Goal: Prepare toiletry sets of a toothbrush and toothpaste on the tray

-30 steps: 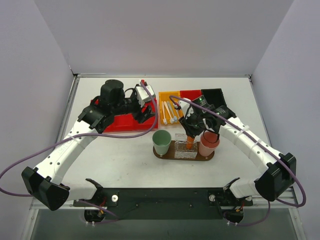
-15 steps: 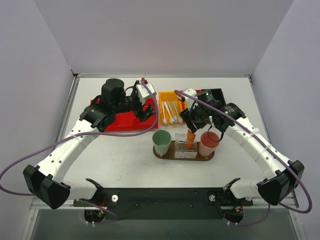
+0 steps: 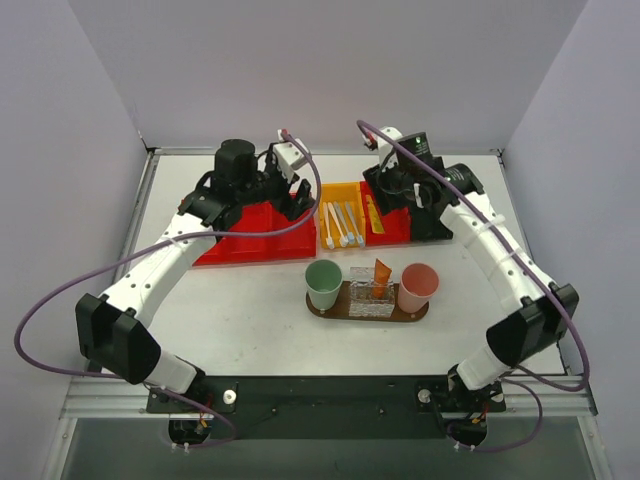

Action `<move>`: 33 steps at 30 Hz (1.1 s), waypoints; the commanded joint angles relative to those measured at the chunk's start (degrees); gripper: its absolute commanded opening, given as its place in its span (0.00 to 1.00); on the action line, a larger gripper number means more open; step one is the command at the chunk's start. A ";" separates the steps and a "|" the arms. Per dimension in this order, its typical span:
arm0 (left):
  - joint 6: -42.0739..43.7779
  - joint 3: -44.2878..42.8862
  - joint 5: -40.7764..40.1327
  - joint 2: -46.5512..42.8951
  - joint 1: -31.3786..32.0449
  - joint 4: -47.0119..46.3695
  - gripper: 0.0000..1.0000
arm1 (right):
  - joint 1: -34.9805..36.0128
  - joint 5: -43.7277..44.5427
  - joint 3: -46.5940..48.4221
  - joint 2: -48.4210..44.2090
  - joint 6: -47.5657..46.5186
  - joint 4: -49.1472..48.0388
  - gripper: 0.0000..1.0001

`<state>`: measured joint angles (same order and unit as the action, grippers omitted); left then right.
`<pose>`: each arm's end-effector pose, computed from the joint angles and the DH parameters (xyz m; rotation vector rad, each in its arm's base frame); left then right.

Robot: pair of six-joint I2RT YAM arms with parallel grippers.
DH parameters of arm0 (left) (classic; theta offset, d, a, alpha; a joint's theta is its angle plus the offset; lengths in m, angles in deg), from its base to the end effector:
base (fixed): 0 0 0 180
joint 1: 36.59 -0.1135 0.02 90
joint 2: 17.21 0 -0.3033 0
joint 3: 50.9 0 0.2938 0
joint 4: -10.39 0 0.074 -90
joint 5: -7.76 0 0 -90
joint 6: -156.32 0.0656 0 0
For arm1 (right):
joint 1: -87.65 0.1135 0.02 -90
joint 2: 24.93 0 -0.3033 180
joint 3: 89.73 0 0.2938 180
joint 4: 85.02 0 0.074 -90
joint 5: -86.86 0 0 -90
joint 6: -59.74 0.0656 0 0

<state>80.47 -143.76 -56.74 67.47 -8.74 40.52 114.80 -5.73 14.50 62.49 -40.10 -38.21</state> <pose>0.3460 -0.2148 0.4075 0.9709 1.7032 -0.5915 0.3621 0.1890 0.4317 -0.6928 1.9846 0.2296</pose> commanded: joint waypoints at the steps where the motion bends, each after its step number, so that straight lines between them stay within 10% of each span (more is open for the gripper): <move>1: -3.34 -1.37 0.34 -1.45 -1.83 -5.34 0.84 | -2.37 0.13 5.10 5.74 2.46 -0.48 0.51; 33: -5.45 5.93 10.27 -3.03 -12.21 -8.33 0.83 | -10.46 -4.08 14.70 33.26 6.33 0.31 0.47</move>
<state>75.64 -137.97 -48.92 66.14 -20.45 35.63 105.91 -6.56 28.97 95.21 -36.21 -38.76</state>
